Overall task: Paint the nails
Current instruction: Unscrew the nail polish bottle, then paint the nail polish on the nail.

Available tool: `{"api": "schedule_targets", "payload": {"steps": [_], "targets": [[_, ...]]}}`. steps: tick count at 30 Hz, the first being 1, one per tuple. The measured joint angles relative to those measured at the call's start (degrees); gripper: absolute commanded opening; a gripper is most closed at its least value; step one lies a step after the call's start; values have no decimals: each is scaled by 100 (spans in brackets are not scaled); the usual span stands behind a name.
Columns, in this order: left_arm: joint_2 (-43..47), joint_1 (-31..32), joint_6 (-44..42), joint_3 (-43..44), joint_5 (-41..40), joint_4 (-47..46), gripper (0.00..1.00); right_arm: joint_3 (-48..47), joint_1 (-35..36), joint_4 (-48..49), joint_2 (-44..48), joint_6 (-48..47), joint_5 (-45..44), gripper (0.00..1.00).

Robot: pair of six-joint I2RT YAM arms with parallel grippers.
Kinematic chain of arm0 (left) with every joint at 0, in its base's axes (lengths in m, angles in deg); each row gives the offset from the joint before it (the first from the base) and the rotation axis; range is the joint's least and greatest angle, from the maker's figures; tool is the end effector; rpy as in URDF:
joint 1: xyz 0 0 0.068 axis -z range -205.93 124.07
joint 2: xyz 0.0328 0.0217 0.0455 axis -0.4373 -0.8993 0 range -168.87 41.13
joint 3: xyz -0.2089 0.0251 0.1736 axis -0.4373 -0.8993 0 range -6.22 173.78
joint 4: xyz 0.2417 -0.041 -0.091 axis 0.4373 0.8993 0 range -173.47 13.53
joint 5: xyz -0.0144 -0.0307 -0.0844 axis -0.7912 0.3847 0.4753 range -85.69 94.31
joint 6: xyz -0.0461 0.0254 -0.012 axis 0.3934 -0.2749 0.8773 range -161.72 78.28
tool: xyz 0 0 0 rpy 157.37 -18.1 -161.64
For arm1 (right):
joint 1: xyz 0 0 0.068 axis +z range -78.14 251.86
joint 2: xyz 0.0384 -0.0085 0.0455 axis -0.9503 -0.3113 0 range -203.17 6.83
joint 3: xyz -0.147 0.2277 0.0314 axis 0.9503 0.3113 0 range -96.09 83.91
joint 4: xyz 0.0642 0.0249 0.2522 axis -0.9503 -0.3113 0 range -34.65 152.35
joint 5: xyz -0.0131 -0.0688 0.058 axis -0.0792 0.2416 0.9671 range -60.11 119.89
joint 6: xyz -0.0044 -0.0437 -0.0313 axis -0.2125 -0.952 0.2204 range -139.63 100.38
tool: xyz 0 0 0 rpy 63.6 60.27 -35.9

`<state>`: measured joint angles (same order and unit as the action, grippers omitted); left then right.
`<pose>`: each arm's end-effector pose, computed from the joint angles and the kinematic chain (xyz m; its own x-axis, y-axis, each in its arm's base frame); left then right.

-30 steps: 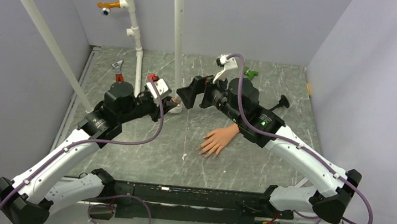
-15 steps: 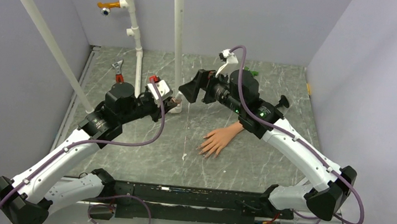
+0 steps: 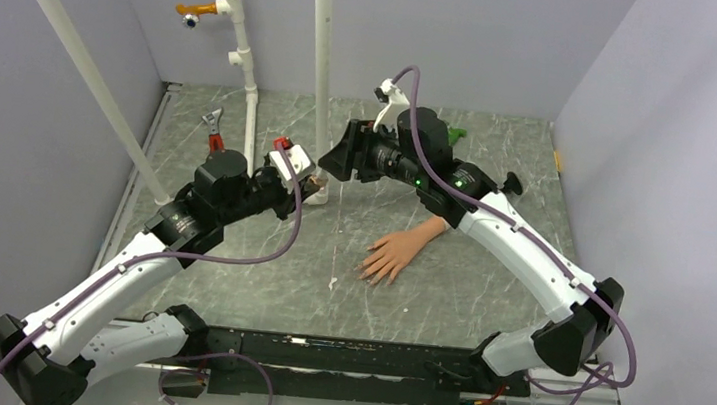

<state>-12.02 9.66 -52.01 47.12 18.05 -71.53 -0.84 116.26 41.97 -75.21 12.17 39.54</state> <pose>0.1682 -0.1308 0.3634 -0.0283 0.2334 -0.9720 0.7719 0.6229 0.1271 0.2312 0.2346 0.4134 -0.6079 0.1318 -0.7830 -0.5690 0.6155 0.5454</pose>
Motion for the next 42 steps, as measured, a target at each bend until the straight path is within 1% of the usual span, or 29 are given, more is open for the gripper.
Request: {"api": "schedule_targets", "payload": {"steps": [4, 8, 24, 28, 29, 31, 32, 35, 38, 42], "targets": [[-9, 39, -20, 0, -79, 4, 0, 0, 0, -31, -103, -2, 258, 55], [-37, 63, -59, 0, -149, 15, 0, 0, 4, -31, -146, -2, 450, 53], [-122, 76, -61, 0, -184, 168, 0, -229, 111, -358, -476, -31, 538, 38], [-122, 76, -61, 0, -186, 168, 0, -271, 157, -361, -487, -57, 529, 30], [-122, 76, -61, 0, -188, 179, 0, -273, 164, -361, -487, -74, 498, 25], [-122, 76, -61, 0, -201, 188, 0, -273, 173, -367, -487, -98, 457, 20], [-122, 76, -61, 0, -203, 195, 0, -273, 170, -374, -487, -122, 422, 15], [-122, 76, -61, 2, -205, 216, 0, -271, 162, -387, -487, -179, 396, 6], [-122, 76, -61, 2, -205, 232, 0, -271, 168, -391, -487, -221, 389, 1], [-122, 76, -61, 2, -203, 251, 0, -271, 173, -393, -487, -267, 389, 0]]}}
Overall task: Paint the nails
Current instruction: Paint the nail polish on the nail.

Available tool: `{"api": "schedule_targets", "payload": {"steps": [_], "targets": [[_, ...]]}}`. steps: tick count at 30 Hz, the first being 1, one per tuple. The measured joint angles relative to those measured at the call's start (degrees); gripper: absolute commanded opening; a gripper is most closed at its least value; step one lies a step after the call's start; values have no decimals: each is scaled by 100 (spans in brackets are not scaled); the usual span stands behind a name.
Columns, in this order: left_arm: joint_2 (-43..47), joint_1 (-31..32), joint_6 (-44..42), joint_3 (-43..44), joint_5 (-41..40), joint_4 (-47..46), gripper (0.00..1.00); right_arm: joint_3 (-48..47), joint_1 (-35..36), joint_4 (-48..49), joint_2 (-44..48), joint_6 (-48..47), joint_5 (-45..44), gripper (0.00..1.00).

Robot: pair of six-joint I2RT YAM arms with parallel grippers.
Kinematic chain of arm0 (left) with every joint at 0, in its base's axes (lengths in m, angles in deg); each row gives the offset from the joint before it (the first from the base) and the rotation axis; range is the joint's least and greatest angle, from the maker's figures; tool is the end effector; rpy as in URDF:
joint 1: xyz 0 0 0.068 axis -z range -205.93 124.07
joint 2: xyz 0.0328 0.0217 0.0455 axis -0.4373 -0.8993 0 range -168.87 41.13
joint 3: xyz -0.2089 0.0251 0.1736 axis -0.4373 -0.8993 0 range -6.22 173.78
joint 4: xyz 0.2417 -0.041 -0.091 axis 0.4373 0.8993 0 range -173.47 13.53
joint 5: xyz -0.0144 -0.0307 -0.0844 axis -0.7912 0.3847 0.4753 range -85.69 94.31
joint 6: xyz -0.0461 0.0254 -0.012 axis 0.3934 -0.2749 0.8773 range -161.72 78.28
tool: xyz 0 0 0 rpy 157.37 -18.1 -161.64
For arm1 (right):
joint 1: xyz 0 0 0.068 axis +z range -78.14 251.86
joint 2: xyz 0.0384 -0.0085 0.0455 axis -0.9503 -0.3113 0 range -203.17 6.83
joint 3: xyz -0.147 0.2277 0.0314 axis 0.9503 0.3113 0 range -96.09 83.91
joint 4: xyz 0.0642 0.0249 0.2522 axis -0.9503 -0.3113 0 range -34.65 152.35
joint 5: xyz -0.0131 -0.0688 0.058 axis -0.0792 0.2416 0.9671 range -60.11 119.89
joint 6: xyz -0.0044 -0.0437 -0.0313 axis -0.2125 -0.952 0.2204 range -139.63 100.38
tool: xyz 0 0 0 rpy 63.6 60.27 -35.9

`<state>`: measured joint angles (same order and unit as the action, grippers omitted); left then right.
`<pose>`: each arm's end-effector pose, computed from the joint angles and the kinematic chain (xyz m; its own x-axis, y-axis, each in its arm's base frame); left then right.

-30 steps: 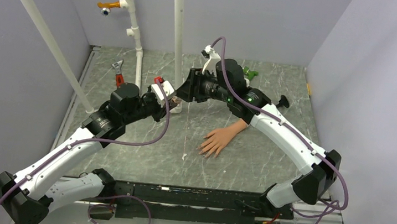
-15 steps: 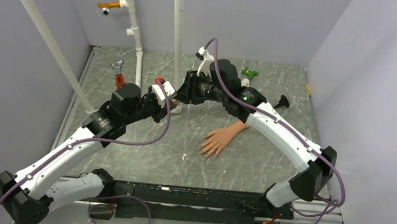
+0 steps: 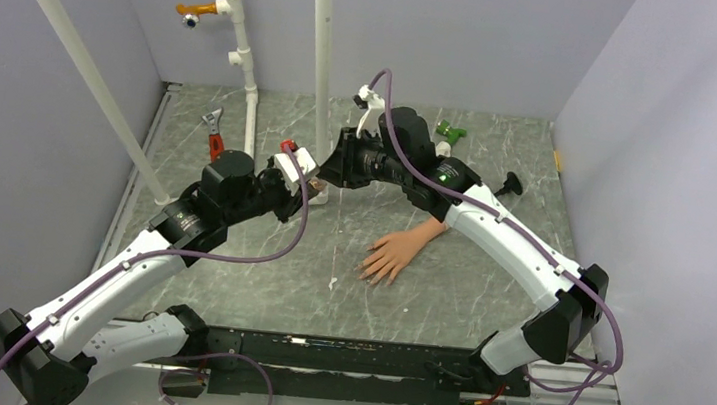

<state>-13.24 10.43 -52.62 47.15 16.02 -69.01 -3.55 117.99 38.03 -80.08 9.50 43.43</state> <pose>0.1707 -0.1346 0.3547 -0.0714 0.2822 -0.9567 0.7653 0.6306 0.1289 0.2364 0.2578 0.3957 -0.6574 -0.0010 -0.7535 -0.6060 0.5950 0.5280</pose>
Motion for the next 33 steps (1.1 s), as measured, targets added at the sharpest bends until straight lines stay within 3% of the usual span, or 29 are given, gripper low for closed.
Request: {"api": "schedule_targets", "payload": {"steps": [13, 25, 33], "targets": [[0, 2, -2, 0, 157, 98, 0, 461, 9, 391, 229, -553, 216, 0], [35, 46, -66, 0, 597, 116, 0, 1521, 2, 1397, 951, -1705, 717, 0], [107, 44, -153, 0, 848, 116, 0, 1596, -2, 1449, 1086, -2546, 1128, 0]]}}
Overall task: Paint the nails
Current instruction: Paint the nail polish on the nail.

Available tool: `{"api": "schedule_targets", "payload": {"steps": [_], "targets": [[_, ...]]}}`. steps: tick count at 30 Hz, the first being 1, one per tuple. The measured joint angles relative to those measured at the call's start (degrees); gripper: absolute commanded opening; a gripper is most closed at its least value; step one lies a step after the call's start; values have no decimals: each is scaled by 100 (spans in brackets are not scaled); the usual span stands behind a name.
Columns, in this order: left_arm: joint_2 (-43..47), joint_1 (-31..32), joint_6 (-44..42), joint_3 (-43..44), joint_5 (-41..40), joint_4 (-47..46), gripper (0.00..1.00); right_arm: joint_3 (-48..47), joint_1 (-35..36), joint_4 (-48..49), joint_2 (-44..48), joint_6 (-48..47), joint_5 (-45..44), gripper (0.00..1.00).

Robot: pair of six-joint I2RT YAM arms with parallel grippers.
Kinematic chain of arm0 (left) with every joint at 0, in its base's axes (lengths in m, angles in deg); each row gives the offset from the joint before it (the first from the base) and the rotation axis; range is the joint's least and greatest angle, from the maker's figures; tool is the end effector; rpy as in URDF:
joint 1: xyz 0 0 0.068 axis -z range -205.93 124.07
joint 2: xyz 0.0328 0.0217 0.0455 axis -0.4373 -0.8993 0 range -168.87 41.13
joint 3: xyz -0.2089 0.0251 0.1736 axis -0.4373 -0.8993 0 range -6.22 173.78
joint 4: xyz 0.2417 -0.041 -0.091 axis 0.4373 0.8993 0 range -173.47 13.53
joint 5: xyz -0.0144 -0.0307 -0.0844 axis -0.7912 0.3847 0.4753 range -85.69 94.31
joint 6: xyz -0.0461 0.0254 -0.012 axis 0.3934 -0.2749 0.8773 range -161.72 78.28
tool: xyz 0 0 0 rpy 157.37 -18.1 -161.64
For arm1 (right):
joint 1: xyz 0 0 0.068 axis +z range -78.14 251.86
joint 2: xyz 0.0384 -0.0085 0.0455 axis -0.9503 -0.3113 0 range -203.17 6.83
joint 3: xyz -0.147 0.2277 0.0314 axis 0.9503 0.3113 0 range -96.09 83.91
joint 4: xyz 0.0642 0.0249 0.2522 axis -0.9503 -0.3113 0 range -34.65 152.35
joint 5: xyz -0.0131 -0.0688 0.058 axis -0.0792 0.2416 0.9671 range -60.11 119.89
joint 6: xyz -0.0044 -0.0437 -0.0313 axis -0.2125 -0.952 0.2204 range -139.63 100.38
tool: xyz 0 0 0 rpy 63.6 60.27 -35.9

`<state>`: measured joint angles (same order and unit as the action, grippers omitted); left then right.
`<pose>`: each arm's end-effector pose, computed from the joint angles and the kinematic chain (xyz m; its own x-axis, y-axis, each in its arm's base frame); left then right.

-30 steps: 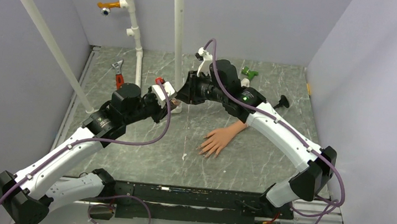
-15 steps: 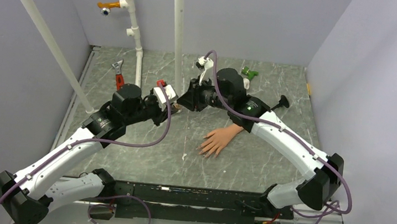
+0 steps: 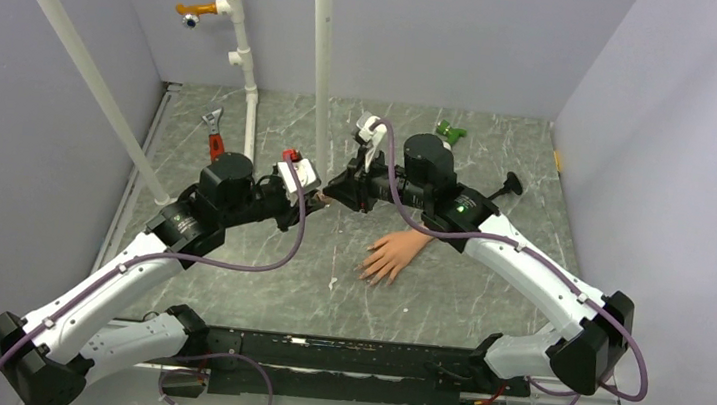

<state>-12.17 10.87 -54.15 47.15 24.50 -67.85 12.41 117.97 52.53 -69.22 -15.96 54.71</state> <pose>0.1614 -0.1361 0.3566 -0.0315 0.2756 -0.9608 0.8553 0.5048 0.1168 0.2031 0.2326 0.3837 -0.2316 -0.1569 -0.9601 -0.9231 0.3469 0.1660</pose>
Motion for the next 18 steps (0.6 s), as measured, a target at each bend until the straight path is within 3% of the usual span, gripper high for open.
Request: {"api": "schedule_targets", "payload": {"steps": [18], "targets": [[-170, 0, -15, 0, -153, 17, 0, -87, -39, -83, 94, -201, -42, 0]]}}
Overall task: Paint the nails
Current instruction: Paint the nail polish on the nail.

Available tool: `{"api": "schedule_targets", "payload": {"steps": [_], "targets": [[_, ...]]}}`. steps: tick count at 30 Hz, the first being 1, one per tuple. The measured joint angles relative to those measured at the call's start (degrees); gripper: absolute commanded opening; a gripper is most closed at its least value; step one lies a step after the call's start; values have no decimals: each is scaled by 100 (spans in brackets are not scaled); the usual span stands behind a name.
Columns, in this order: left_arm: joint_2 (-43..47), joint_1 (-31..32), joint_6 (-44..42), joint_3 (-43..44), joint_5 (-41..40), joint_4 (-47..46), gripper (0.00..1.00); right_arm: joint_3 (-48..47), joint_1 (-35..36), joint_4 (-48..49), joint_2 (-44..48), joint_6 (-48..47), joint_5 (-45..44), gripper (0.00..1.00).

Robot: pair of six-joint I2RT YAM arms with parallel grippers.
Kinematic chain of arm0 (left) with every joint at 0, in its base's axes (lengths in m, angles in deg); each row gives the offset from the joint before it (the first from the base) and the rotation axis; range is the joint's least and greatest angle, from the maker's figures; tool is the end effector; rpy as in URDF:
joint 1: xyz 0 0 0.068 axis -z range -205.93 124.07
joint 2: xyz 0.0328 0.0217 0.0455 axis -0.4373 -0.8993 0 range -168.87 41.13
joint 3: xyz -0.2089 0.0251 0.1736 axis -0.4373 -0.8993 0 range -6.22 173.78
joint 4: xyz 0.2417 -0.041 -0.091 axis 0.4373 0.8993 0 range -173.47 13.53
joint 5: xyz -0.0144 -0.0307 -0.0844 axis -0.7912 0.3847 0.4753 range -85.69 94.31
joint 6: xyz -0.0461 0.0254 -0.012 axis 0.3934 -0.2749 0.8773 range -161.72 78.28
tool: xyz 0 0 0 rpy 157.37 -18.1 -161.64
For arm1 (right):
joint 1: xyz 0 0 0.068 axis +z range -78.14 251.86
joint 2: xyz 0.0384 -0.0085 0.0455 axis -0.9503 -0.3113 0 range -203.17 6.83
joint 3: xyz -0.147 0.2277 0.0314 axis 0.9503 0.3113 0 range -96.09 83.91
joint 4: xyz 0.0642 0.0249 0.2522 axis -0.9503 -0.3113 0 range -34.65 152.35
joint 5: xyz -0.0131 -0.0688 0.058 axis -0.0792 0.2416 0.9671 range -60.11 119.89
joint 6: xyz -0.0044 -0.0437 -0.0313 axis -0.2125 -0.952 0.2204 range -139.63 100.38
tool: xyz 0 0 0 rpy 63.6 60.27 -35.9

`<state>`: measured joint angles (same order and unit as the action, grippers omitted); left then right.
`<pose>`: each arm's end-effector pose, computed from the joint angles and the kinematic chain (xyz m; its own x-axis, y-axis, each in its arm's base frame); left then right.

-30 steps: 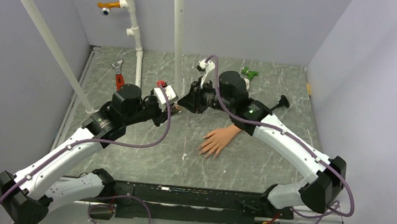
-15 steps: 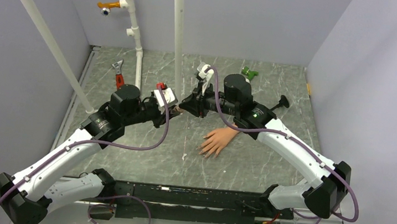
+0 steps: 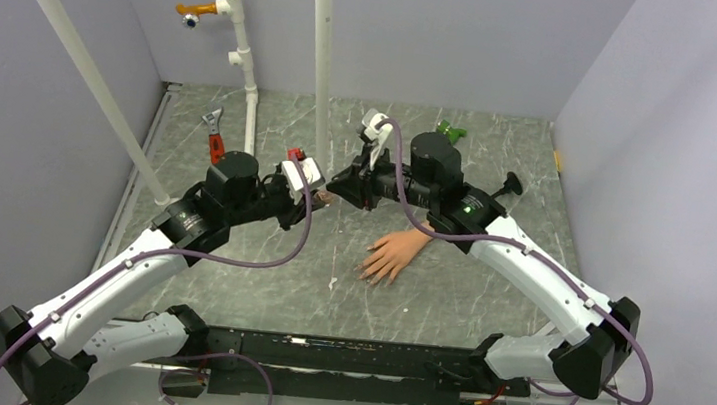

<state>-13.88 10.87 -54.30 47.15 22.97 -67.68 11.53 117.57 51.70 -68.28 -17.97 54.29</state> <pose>0.1678 -0.1398 0.3504 -0.0574 0.3004 -0.9521 0.8447 0.5229 0.1141 0.2014 0.2274 0.3923 -0.1885 -0.1554 -0.9697 -0.9275 0.3528 0.1237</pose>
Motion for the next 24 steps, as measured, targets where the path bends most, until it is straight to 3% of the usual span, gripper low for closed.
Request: {"api": "schedule_targets", "payload": {"steps": [7, 17, 24], "targets": [[-83, -7, 0, 0, -214, -2, 0, -59, 57, -4, 264, 162, -177, 0], [-116, -7, -2, 2, -509, 0, 0, -372, 61, -348, 592, 291, -1464, 0], [-114, -7, -4, 0, -717, 0, 0, 201, 61, -378, 1027, 439, -2096, 0]]}}
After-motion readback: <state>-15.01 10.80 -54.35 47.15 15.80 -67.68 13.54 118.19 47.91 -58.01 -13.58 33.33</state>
